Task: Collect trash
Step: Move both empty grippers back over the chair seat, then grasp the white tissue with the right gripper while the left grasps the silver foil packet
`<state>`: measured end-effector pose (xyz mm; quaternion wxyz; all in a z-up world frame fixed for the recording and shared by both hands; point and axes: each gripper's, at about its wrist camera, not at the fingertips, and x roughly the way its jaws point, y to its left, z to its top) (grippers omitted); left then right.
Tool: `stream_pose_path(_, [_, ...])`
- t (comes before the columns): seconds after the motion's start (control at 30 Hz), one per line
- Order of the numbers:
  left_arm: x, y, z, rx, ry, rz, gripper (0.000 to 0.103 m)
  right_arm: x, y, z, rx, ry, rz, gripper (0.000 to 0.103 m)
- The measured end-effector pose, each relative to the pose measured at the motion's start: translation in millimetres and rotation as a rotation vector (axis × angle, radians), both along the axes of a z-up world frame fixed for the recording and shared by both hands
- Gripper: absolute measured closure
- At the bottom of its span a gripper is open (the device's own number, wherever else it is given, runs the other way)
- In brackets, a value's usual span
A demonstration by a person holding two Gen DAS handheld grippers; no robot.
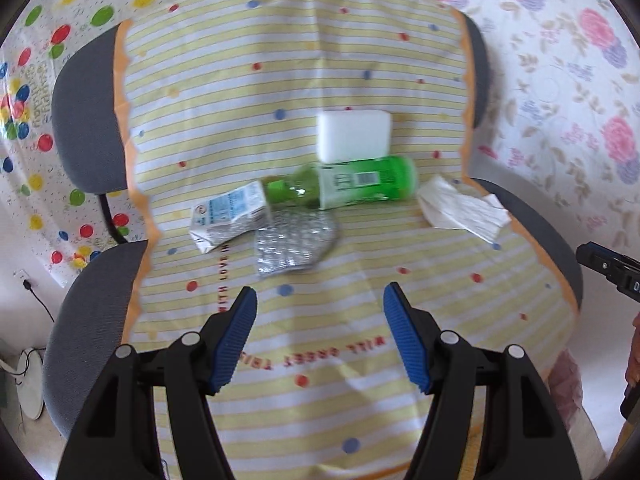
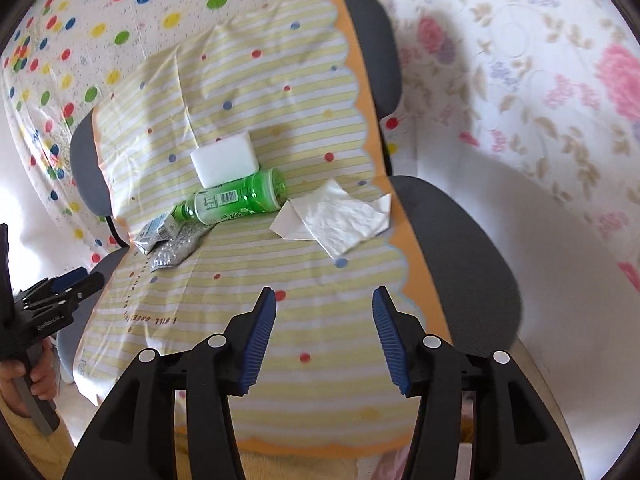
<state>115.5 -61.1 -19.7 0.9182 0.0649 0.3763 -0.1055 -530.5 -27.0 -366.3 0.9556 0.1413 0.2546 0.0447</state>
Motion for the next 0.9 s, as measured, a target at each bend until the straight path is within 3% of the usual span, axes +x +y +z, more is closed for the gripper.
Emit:
stream_pose_path(0.07, [11,5,-4,-0.002,0.011,0.016,0.039,28,4,0,-0.025,0.024,-0.001,0.038])
stream_pose_path(0.33, [57,11,-26,0.008,0.044,0.034,0.039,145,11,-13,-0.096,0.14,0.022,0.038])
stream_pose_path(0.53, [81,14,-45,0.008,0.082,0.042,0.039,194,4,-36,-0.165,0.241,-0.018,0.041])
stream_pose_path(0.6, [82,13,-48,0.01,0.084,0.037,0.039,188,12,-38,-0.231,0.229,-0.024,0.049])
stream_pose_path(0.67, [81,14,-50,0.007,0.084,0.035,0.039,173,20,-41,-0.255,0.216,0.004,0.072])
stream_pose_path(0.7, [81,14,-50,0.005,0.086,0.035,0.039,163,24,-42,-0.27,0.21,0.008,0.076])
stream_pose_path(0.73, [81,13,-50,0.0,0.087,0.034,0.039,155,27,-43,-0.276,0.21,0.026,0.096])
stream_pose_path(0.83, [78,12,-50,-0.012,0.092,0.028,0.039,136,30,-46,-0.264,0.206,0.058,0.101])
stream_pose_path(0.9, [74,11,-49,-0.014,0.088,0.018,0.039,118,26,-42,-0.202,0.181,0.076,0.101])
